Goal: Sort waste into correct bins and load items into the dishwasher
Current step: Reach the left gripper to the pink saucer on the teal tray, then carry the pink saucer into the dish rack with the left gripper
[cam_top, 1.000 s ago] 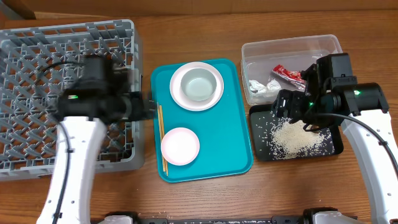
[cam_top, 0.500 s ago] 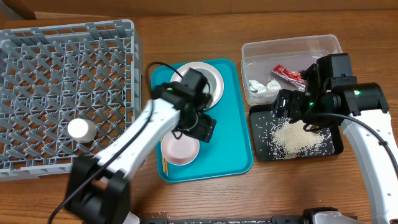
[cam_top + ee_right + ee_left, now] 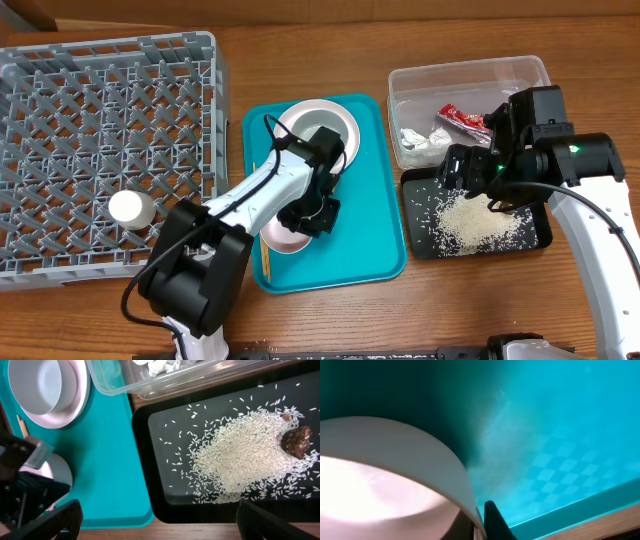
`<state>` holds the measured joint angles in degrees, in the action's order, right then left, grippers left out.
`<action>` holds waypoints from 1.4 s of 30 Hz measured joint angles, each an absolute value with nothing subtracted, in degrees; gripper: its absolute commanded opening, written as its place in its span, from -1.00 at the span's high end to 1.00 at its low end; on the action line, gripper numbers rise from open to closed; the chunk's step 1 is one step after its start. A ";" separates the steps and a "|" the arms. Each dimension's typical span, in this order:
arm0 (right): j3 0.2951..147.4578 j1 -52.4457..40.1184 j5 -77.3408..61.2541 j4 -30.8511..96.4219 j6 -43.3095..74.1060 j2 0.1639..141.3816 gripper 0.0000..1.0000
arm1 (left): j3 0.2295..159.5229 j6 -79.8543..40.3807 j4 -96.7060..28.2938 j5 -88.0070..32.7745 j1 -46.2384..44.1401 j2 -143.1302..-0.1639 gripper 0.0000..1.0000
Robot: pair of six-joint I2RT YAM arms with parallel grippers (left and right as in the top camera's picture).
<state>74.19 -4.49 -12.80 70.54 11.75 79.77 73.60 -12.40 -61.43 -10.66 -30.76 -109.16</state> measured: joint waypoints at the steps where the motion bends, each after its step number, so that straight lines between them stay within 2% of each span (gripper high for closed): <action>1: 74.19 -4.49 -12.84 70.57 11.75 79.77 -1.00 | 73.97 -12.56 -61.95 -10.46 -30.72 -108.73 0.92; 12: 74.19 -4.49 -12.84 71.11 11.73 79.77 -1.00 | 83.96 -11.81 -69.12 -11.09 -27.59 -99.70 0.92; 20: 74.19 -4.49 -12.82 71.11 11.73 79.77 -1.00 | 90.19 -5.74 -67.22 -13.47 -11.31 -92.12 0.92; 32: 74.19 -4.49 -12.84 71.13 11.75 79.77 -1.00 | 90.41 11.22 -53.89 -38.52 16.53 -96.47 0.92; 42: 74.19 -4.49 -12.80 71.11 11.75 79.77 -1.00 | 90.41 13.96 -43.90 -57.76 26.96 -107.53 0.92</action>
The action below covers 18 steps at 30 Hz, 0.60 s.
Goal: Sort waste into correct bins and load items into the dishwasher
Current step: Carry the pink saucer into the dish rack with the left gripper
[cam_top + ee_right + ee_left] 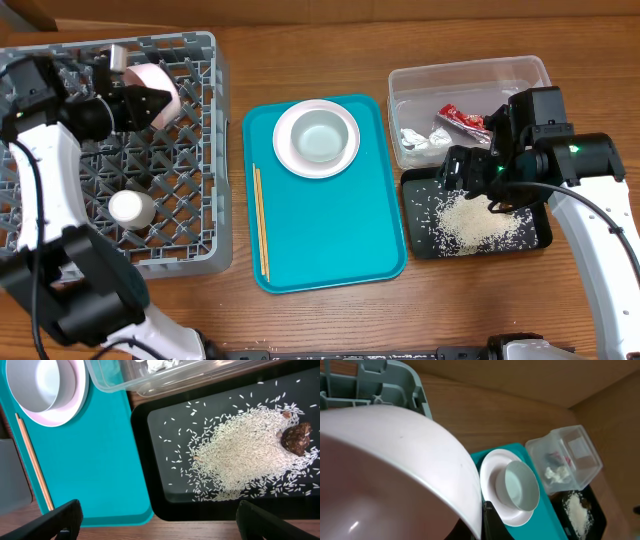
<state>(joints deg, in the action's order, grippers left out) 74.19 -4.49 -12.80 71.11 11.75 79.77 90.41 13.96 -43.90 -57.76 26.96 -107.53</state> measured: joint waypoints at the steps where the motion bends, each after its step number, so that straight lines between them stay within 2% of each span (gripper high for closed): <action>1: 74.19 -4.49 -12.82 71.13 11.73 79.77 -1.00 | 90.43 14.00 -43.03 -59.37 27.49 -108.73 0.92; 11: 74.19 -4.49 -12.82 71.16 11.73 79.77 -1.00 | 91.07 14.15 -41.28 -71.55 33.12 -117.75 0.91; 18: 74.19 -4.49 -12.84 70.91 11.73 79.77 -1.00 | 91.29 13.96 -50.43 -72.75 38.98 -119.52 0.21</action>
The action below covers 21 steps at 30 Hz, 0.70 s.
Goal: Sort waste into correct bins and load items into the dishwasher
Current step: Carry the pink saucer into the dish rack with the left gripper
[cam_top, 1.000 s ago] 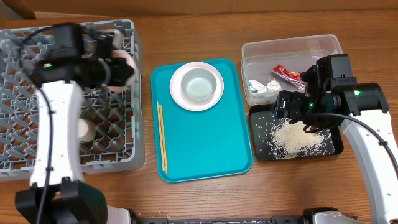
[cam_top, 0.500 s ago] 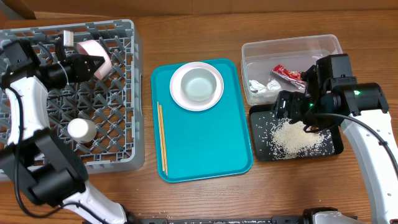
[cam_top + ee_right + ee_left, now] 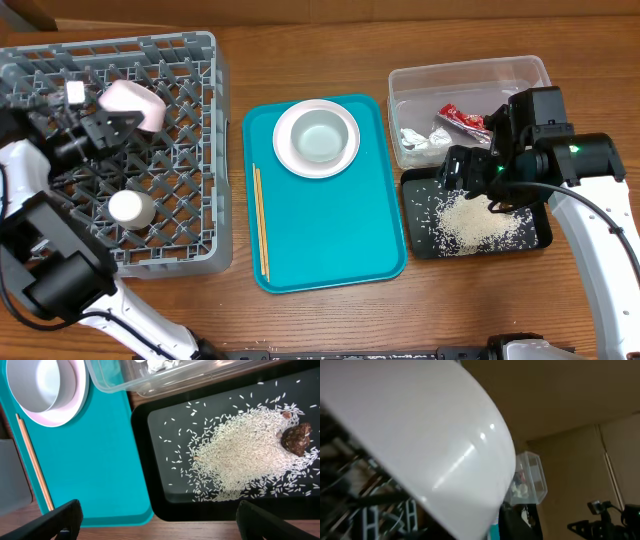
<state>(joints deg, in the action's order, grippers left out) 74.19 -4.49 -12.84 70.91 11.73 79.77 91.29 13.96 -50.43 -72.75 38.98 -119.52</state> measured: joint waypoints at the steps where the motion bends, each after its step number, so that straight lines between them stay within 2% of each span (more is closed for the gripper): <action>1: 74.19 -4.49 -12.80 70.74 11.75 79.77 -1.00 | 91.29 13.87 -51.51 -72.40 39.81 -119.61 0.18; 5: 74.19 -4.49 -12.84 70.76 11.75 79.77 -1.00 | 91.29 13.96 -55.61 -71.79 42.78 -119.94 -0.04; 7: 74.19 -4.49 -12.82 70.81 11.73 79.77 -1.00 | 91.29 13.93 -57.10 -71.77 43.59 -119.94 -0.25; 8: 74.19 -4.49 -12.82 70.91 11.73 79.77 -1.00 | 91.26 13.98 -57.91 -71.77 43.83 -119.94 -0.25; 10: 74.19 -4.49 -12.80 70.98 11.75 79.77 -0.99 | 91.22 14.02 -59.44 -71.75 43.88 -119.74 -0.44; 14: 74.19 -4.51 -12.82 71.20 11.75 79.77 -1.00 | 91.11 14.55 -61.17 -71.33 43.88 -116.97 -0.68; 16: 74.19 -4.49 -12.82 71.20 11.73 79.77 -1.00 | 91.11 14.85 -61.98 -71.26 43.88 -113.93 -0.76; 21: 74.19 -4.49 -12.80 71.31 11.75 79.77 -1.00 | 91.11 15.14 -65.01 -69.34 42.06 -101.86 -0.72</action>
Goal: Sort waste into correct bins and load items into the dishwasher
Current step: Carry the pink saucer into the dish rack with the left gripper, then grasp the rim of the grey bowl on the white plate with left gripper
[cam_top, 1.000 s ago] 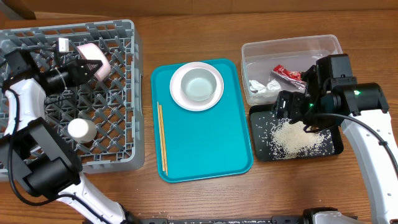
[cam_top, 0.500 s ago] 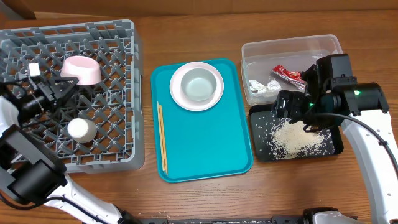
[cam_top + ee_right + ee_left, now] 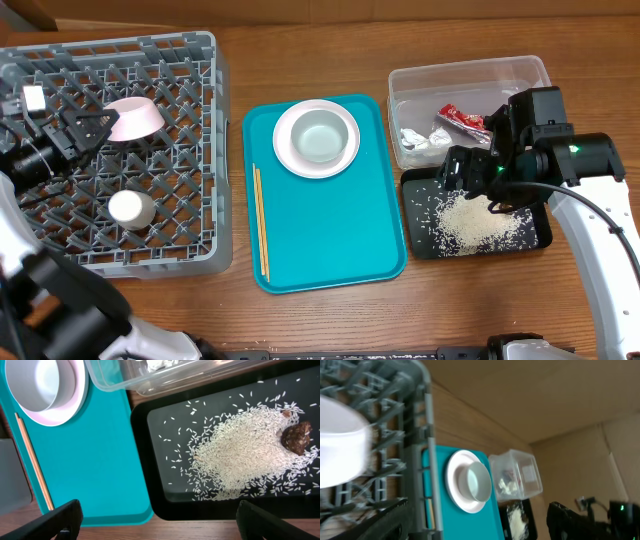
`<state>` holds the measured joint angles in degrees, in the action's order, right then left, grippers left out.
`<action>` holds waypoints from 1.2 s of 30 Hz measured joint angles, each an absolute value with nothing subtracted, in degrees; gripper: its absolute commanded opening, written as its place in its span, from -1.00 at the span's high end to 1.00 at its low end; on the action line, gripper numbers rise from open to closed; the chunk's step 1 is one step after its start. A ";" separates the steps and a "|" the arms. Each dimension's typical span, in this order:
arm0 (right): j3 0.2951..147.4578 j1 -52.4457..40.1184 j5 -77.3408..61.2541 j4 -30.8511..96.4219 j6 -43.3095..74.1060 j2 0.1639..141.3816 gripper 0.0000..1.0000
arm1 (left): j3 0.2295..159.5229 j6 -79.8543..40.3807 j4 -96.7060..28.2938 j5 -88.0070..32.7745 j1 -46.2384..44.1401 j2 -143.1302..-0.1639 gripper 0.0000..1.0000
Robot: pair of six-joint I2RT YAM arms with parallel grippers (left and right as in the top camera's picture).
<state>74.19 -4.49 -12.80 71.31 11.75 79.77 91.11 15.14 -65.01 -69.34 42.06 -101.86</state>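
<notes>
A pink bowl (image 3: 135,117) lies in the grey dish rack (image 3: 190,60), upper middle; it shows at the left edge as a pink bowl (image 3: 340,455) in the left wrist view. My left gripper (image 3: 88,130) stands open just left of it, holding nothing. On the teal tray (image 3: 330,220) sit a white plate (image 3: 317,138) with a pale bowl (image 3: 318,134) in it, and wooden chopsticks (image 3: 261,220) along its left side. My right gripper (image 3: 478,172) hangs open over the black tray (image 3: 535,235) of spilled rice (image 3: 470,222).
A white cup (image 3: 131,208) stands in the rack's lower part. A clear plastic bin (image 3: 520,72) at the back right holds a red wrapper (image 3: 462,118) and crumpled paper (image 3: 415,138). A brown lump (image 3: 295,439) lies at the rice pile's edge.
The left gripper has let go of the pink bowl, which now rests in the rack. The gripper is open and a little further left. The right arm has not moved.
The left gripper was down at a pink bowl on the teal tray. Later it held that bowl over the rack's top, then lower over the rack. Now the bowl lies in the rack, released. The right gripper stayed open above the rice tray throughout.
</notes>
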 measured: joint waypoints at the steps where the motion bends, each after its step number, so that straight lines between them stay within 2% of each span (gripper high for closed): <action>1: 74.19 -4.49 -12.82 71.48 11.75 79.77 -1.00 | 91.11 15.11 -65.39 -68.27 40.82 -99.48 -0.72; 5: 74.19 -4.49 -11.86 72.31 11.75 79.77 -1.00 | 91.11 14.96 -66.00 -60.80 32.71 -92.66 -0.69; 13: 74.19 -4.49 -2.48 75.88 16.69 79.77 -1.00 | 91.11 12.56 -63.42 -41.12 7.66 -91.57 -0.70; 21: 74.19 -4.49 0.84 75.96 18.90 79.77 -1.00 | 91.11 11.97 -53.41 -19.18 -18.46 -100.07 -0.71; 26: 74.19 -4.49 1.08 75.96 19.29 79.77 -1.00 | 91.11 11.94 -49.71 -8.56 -26.17 -108.66 -0.62; 27: 74.19 -4.49 1.08 75.96 19.29 79.77 -1.00 | 91.11 11.90 -49.43 -7.11 -27.03 -110.32 -0.57; 30: 74.19 -4.49 1.06 76.03 19.31 79.77 -1.00 | 91.11 11.05 -48.80 -3.75 -28.53 -114.87 -0.23; 33: 74.19 -4.49 1.06 76.09 19.29 79.77 -1.00 | 91.11 9.96 -48.77 -1.85 -28.75 -117.78 -0.07; 36: 74.19 -4.51 1.04 76.16 19.31 79.77 -1.00 | 91.11 9.52 -48.80 -0.73 -28.75 -119.28 0.52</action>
<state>74.19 -4.51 1.04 76.16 19.31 79.77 91.11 9.52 -48.80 -0.73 -28.75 -119.28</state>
